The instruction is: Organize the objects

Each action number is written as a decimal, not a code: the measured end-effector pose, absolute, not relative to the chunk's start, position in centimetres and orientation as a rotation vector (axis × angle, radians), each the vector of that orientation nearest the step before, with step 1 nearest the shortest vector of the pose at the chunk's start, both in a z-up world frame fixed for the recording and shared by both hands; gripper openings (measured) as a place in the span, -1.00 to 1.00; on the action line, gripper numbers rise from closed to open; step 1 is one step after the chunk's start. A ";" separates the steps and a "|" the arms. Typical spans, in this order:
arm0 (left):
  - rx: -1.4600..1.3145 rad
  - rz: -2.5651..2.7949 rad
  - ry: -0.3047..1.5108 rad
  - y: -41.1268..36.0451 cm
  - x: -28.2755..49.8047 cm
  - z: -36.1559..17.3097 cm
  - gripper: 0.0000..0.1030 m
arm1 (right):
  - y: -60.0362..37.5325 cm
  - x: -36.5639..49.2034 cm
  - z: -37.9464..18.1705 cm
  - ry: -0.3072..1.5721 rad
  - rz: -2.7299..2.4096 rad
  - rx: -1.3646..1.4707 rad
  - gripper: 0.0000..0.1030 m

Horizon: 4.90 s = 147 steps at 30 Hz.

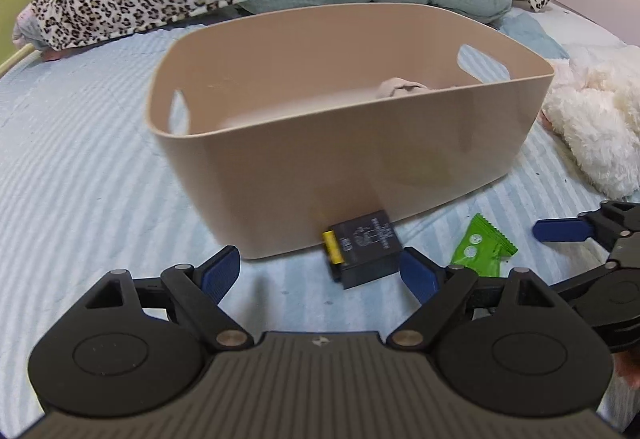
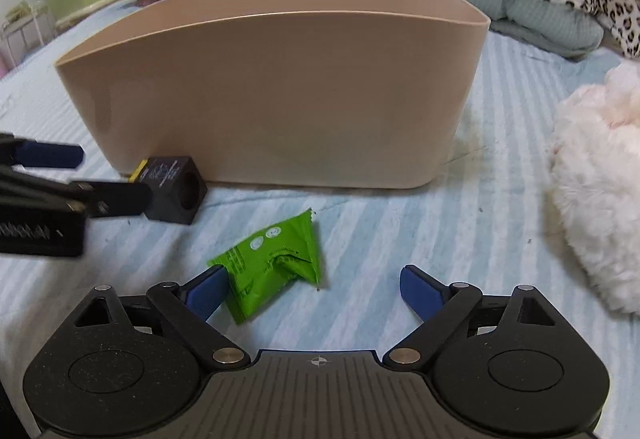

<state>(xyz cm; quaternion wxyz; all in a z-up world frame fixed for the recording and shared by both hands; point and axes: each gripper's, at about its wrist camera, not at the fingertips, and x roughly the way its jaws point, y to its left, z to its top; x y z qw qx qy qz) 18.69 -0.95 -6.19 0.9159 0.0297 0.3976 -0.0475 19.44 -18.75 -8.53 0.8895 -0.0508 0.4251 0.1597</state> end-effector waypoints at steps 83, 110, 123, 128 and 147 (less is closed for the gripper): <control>0.062 0.058 0.730 1.6 27.2 -0.3 0.12 | -16.0 25.4 0.4 0.618 0.228 0.018 -0.05; 0.064 0.025 0.655 1.4 13.1 5.9 0.53 | -18.5 10.9 7.5 0.588 0.156 0.023 0.74; 0.079 -0.003 0.647 1.1 6.4 6.2 0.53 | -18.4 4.8 7.0 0.622 0.187 -0.019 0.74; 0.075 -0.030 0.650 0.9 4.5 6.1 0.53 | -19.0 2.6 7.1 0.613 0.195 0.021 0.75; 0.041 -0.069 0.642 1.0 -1.3 6.9 0.53 | -19.7 -2.5 7.2 0.612 0.208 0.019 0.81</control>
